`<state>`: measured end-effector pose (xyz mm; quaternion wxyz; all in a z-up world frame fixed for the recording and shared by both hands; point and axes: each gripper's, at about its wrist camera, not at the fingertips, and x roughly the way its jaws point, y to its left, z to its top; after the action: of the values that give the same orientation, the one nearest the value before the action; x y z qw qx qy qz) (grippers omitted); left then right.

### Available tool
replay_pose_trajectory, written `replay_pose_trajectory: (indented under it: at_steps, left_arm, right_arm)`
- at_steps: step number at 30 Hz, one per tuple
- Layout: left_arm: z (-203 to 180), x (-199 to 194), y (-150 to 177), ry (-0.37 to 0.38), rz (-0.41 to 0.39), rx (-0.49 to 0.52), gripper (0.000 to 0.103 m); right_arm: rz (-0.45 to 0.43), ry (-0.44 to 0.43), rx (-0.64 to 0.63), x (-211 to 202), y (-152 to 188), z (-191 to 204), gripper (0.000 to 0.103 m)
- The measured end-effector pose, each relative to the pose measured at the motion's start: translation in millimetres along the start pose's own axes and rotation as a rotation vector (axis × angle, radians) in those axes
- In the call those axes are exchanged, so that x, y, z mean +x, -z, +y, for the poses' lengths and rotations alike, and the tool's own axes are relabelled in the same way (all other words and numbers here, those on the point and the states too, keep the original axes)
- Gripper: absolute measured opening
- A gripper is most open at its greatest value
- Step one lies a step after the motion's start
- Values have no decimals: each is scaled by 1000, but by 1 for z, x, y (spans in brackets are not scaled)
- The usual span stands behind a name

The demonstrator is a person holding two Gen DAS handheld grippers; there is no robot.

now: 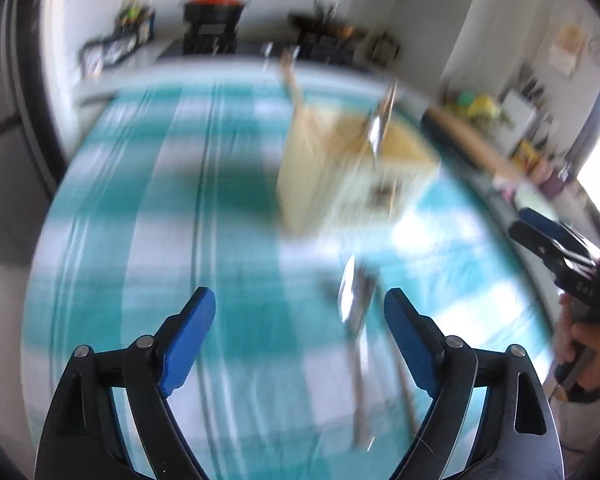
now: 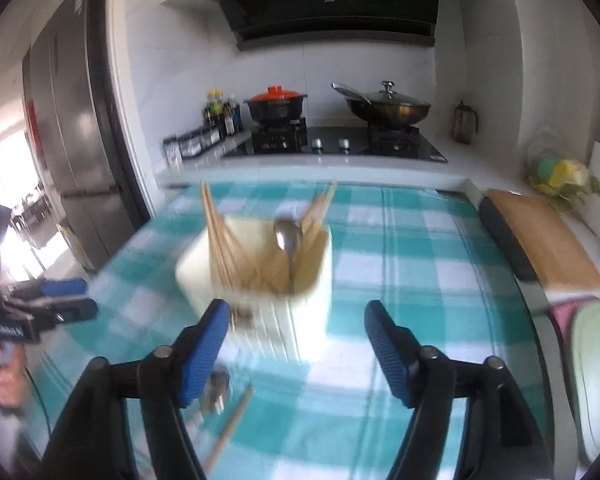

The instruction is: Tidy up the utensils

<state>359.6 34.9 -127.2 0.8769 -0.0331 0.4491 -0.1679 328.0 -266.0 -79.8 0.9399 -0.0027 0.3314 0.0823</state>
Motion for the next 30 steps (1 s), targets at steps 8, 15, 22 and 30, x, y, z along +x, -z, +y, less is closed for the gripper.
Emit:
replay_pose_trajectory:
  at_steps: [8, 15, 22, 30]
  left_arm:
    - [-15, 33, 61, -107, 64, -24, 87]
    - [2, 63, 20, -229, -51, -62, 87]
    - [29, 108, 18, -285, 16, -53, 94]
    - [30, 108, 24, -300, 0, -61, 103]
  right_arm:
    - [236, 182, 23, 32, 143, 4, 77]
    - [247, 197, 105, 81, 110, -28, 90]
    - [262, 181, 106, 110, 96, -39, 103]
    - [262, 186, 101, 110, 96, -38, 103]
